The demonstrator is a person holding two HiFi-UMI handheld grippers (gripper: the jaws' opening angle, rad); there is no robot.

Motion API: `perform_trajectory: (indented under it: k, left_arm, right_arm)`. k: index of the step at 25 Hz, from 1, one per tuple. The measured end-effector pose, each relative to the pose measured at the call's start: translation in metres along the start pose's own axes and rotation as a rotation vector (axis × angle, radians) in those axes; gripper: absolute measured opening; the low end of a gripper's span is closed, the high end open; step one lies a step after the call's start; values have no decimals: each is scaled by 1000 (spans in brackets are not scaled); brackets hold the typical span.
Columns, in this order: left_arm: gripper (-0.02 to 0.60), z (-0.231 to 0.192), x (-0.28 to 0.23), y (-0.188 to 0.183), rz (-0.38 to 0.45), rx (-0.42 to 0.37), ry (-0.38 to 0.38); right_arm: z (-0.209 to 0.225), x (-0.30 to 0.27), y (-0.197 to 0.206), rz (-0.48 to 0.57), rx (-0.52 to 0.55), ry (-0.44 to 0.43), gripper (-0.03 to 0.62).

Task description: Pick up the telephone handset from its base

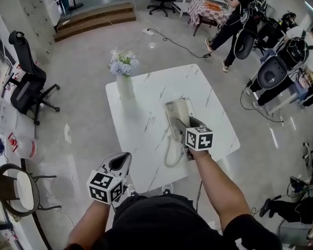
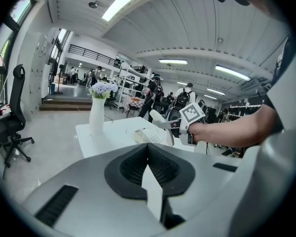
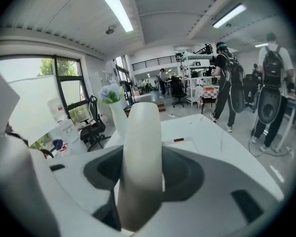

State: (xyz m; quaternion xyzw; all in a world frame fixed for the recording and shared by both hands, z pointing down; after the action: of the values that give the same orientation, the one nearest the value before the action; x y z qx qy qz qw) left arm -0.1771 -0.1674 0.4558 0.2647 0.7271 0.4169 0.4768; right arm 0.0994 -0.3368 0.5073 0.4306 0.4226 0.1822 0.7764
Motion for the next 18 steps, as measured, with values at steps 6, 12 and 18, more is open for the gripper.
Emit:
perform_trajectory:
  k: [6,12,18]
  left_arm:
    - [3,15,-14,-14,17,-32,51]
    - [3,26,-16,-28,37,-50,90]
    - [3,30,-15,-36,55,-61,105]
  right_arm:
    - [-26,65,-17,169,-12,-50,213]
    - [-48,124,-15,266,11,-71,213]
    - [-63,171,-4,319,4,-68,213]
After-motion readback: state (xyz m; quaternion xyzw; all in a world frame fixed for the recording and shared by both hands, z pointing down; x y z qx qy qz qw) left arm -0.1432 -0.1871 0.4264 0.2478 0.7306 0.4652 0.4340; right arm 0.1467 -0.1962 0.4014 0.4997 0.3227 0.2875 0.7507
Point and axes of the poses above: the fingertips, and each gripper's own axes: x backward along the fingers, z to its right, y out of its underside, the point moved 7 cm from there along x, backward along the fingers, and after that the axes turned 9 degrees about -y, right-handed, at the moved point
